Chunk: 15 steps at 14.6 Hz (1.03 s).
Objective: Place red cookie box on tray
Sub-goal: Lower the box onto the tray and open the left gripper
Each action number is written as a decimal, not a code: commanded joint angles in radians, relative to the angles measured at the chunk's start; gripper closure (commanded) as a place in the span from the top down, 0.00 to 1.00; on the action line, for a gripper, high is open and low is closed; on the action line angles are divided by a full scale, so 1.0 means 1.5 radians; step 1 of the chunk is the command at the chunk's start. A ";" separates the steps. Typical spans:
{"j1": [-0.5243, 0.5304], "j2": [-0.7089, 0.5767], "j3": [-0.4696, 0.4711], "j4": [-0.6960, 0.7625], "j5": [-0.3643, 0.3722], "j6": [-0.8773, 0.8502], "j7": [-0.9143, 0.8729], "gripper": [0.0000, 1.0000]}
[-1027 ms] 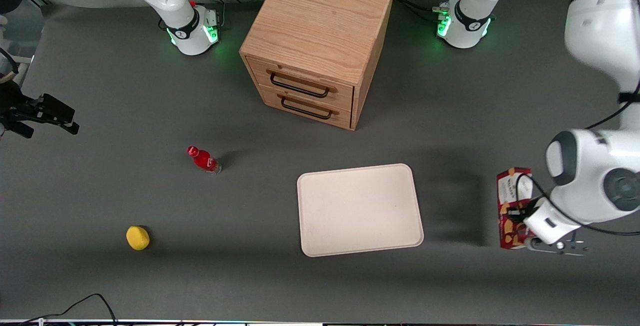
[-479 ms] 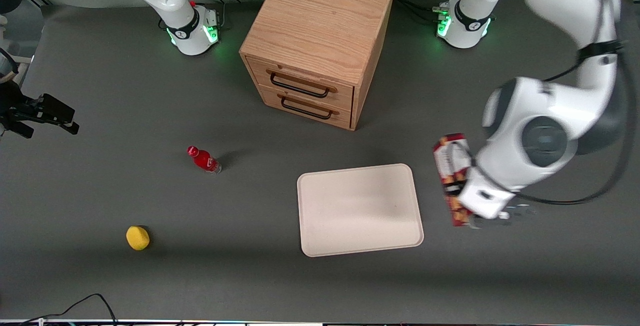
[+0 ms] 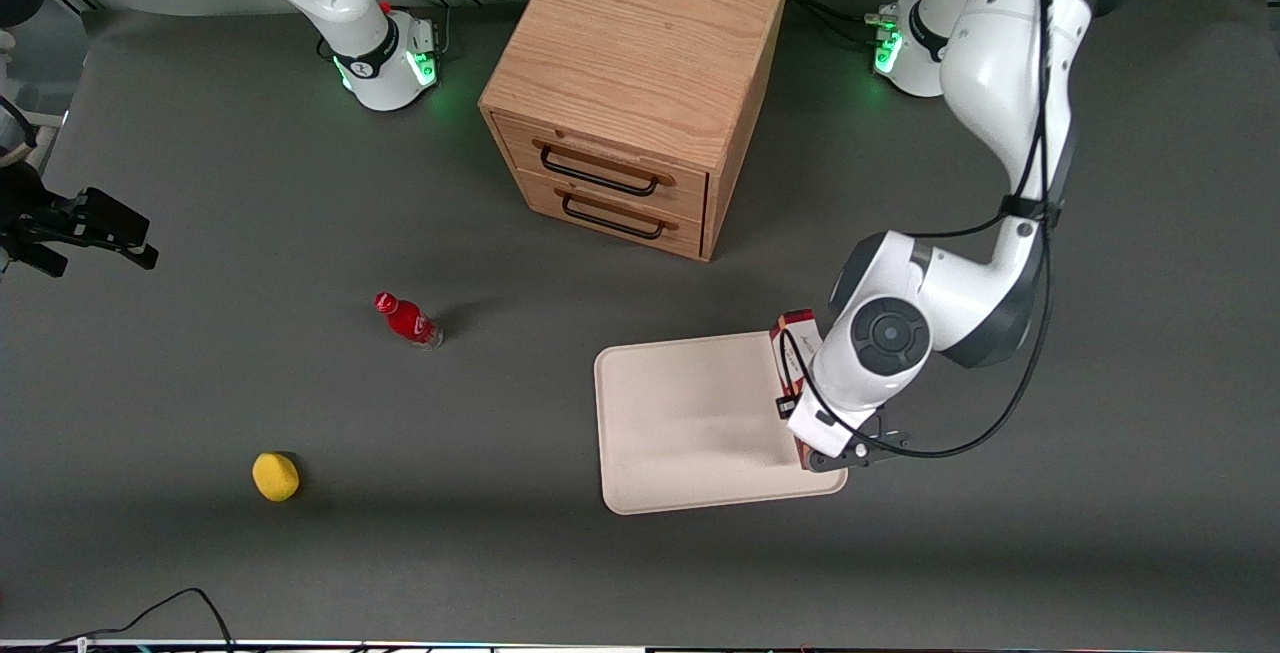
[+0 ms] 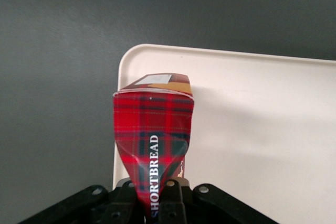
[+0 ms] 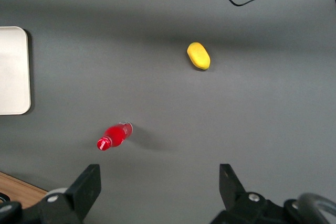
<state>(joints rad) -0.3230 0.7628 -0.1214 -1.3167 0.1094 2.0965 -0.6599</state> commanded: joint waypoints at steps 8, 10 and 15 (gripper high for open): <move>-0.008 0.055 0.007 0.029 0.024 0.023 0.054 0.16; -0.006 0.051 0.008 0.029 0.024 0.021 0.072 1.00; 0.004 -0.014 0.011 0.027 0.029 -0.048 0.083 1.00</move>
<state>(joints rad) -0.3183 0.8162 -0.1130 -1.2670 0.1401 2.1141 -0.5638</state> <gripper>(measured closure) 0.233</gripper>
